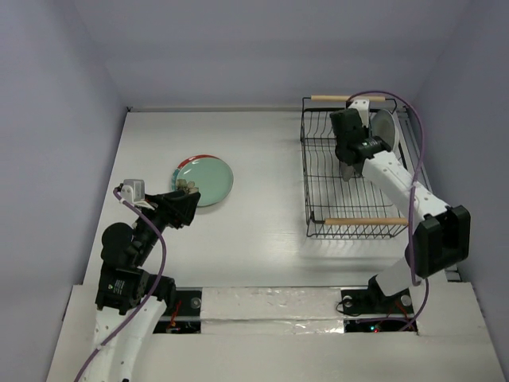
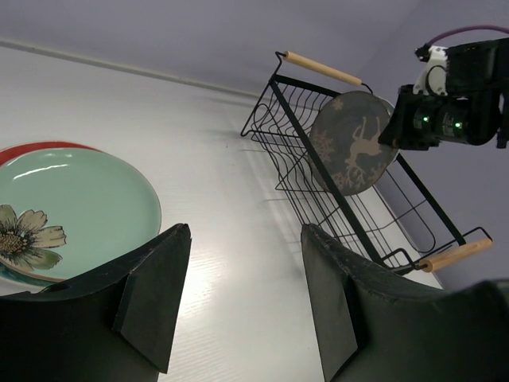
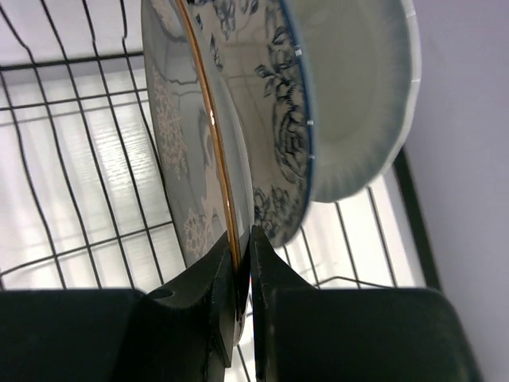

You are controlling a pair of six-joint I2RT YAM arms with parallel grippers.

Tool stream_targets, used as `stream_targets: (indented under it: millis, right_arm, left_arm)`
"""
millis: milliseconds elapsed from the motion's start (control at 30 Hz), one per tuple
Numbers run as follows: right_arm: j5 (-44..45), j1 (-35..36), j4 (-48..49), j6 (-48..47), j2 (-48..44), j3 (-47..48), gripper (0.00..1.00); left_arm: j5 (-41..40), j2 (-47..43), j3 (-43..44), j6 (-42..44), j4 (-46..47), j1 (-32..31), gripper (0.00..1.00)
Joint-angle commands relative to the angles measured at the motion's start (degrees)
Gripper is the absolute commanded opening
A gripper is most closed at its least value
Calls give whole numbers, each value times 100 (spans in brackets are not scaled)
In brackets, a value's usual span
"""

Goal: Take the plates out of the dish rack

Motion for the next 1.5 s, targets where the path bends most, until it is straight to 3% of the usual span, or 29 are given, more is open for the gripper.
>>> stream_targets:
  millis: [0, 67, 267, 467, 567, 633, 767, 1000, 1233, 1467]
  right_arm:
    - [711, 224, 340, -89, -779, 609, 0]
    - [598, 225, 375, -54, -1016, 627, 0]
    - [-824, 348, 805, 429, -2115, 584, 0]
    - [-2212, 682, 1876, 1316, -2801, -118, 0]
    - [-3284, 735, 2877, 2054, -2776, -627, 0]
    - [-4050, 971, 3608, 2477, -2513, -752, 0]
    - [-4025, 1639, 3978, 2688, -1538, -507, 0]
    - [-4983, 2070, 5243, 3935, 229, -77, 0]
    - [-4975, 2281, 5473, 4727, 1661, 346, 0]
    - [-5036, 2334, 5394, 4886, 2401, 618, 0]
  left_arm:
    - [53, 22, -10, 7, 331, -23, 55]
    - [45, 31, -1, 7, 339, -23, 55]
    - [62, 49, -10, 7, 339, -23, 55]
    - [53, 49, -1, 7, 339, -23, 55]
    - [45, 49, -10, 15, 339, -23, 55]
    - [45, 49, -10, 7, 331, -23, 54]
    - [19, 31, -1, 7, 313, -23, 54]
    - [-43, 14, 17, 7, 278, -23, 54]
    - [-26, 5, 8, 15, 287, -23, 54]
    - [1, 5, 8, 15, 304, -23, 54]
